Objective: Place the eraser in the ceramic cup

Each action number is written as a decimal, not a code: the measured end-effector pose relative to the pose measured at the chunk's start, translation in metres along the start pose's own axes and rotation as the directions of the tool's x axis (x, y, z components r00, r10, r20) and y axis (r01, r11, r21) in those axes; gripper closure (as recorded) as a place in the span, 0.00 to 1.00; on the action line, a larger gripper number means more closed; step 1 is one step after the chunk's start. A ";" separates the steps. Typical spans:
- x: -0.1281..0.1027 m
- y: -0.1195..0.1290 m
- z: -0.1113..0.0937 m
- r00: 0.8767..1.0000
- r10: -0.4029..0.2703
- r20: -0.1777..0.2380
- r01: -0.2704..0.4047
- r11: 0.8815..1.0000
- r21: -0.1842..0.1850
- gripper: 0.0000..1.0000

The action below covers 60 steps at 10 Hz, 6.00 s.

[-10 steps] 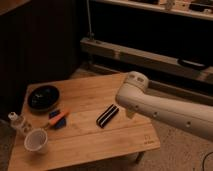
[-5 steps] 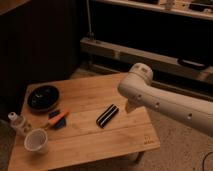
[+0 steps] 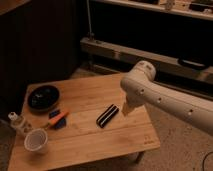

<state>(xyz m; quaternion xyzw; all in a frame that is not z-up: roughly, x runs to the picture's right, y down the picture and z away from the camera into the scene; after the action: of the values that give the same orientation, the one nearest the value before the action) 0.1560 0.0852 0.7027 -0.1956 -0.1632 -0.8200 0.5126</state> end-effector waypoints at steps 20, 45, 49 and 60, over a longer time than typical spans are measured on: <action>0.057 -0.107 -0.029 0.639 0.723 0.262 -0.769 0.594 0.236 0.20; 0.049 -0.185 0.154 0.511 0.700 0.499 -0.819 0.573 0.035 0.48; 0.055 -0.180 0.143 0.538 0.678 0.501 -0.806 0.589 0.067 0.88; 0.050 -0.200 -0.085 0.987 -0.126 0.104 0.010 0.684 0.730 1.00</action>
<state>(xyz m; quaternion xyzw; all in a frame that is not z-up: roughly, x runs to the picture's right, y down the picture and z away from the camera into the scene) -0.0581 0.0911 0.6396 -0.0297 -0.5187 -0.6901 0.5038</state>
